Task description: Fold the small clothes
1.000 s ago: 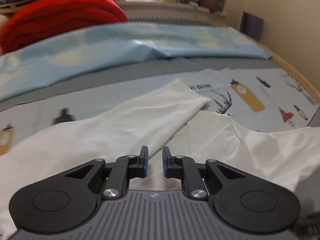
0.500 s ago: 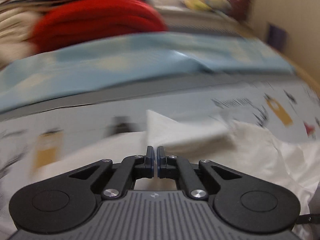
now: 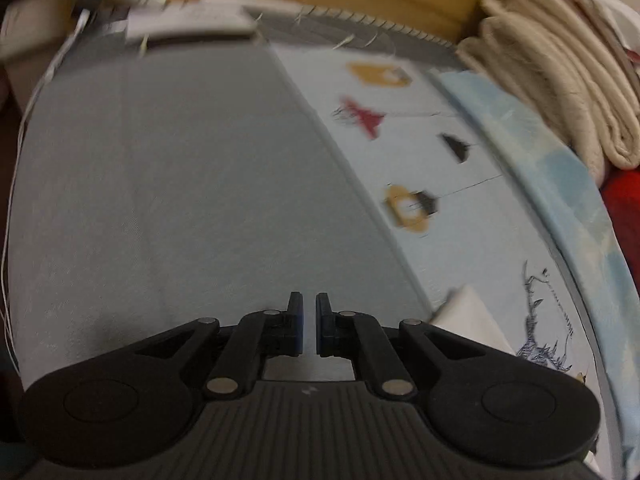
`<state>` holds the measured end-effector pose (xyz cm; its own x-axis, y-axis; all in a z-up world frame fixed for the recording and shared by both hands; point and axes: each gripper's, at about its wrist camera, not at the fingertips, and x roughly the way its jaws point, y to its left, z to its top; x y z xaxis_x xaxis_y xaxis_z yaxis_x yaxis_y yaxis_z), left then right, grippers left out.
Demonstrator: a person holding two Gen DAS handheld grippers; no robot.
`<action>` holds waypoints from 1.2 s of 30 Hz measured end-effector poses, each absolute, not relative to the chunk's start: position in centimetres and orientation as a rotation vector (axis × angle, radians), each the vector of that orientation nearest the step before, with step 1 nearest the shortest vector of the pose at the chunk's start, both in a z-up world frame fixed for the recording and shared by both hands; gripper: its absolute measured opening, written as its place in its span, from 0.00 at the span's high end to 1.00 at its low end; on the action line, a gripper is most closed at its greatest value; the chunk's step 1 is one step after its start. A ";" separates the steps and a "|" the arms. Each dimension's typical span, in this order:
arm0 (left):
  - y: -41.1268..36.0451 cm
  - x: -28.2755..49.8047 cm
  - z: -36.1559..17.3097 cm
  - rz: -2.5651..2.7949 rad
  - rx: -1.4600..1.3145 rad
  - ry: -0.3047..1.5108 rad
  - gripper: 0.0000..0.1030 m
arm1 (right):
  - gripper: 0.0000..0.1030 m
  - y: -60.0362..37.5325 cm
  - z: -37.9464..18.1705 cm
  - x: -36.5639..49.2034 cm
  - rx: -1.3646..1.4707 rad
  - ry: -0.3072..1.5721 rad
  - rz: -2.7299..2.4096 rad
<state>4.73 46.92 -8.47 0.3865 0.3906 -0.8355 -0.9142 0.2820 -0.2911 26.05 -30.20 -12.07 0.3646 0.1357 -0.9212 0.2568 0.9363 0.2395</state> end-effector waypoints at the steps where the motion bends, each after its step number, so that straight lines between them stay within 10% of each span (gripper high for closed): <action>1: 47.2 4.7 -8.7 0.952 -0.891 0.729 0.96 | 0.74 -30.0 -12.1 26.0 0.365 1.202 -0.087; 14: 32.1 15.5 -10.9 0.260 -0.165 0.857 0.33 | 0.63 -28.4 -12.0 26.4 0.275 1.202 -0.129; 18: 29.6 17.4 -13.9 0.212 -0.023 0.956 0.38 | 0.63 -28.4 -11.8 26.5 0.271 1.204 -0.129; 21: 30.1 17.4 -14.2 0.226 0.005 0.928 0.90 | 0.63 -28.3 -11.6 26.5 0.267 1.203 -0.130; 31: 44.4 6.5 -7.4 1.212 -0.440 0.631 0.74 | 0.62 -28.3 -11.4 26.3 0.287 1.194 -0.135; 36: 39.3 9.1 -6.1 0.971 -0.218 0.608 0.70 | 0.61 -28.6 -11.2 26.1 0.299 1.178 -0.131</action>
<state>9.06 39.32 -6.07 0.4149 0.7065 -0.5733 -0.8246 0.5583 0.0913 26.08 -28.61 -11.22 0.3806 0.0540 -0.9232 0.2560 0.9531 0.1613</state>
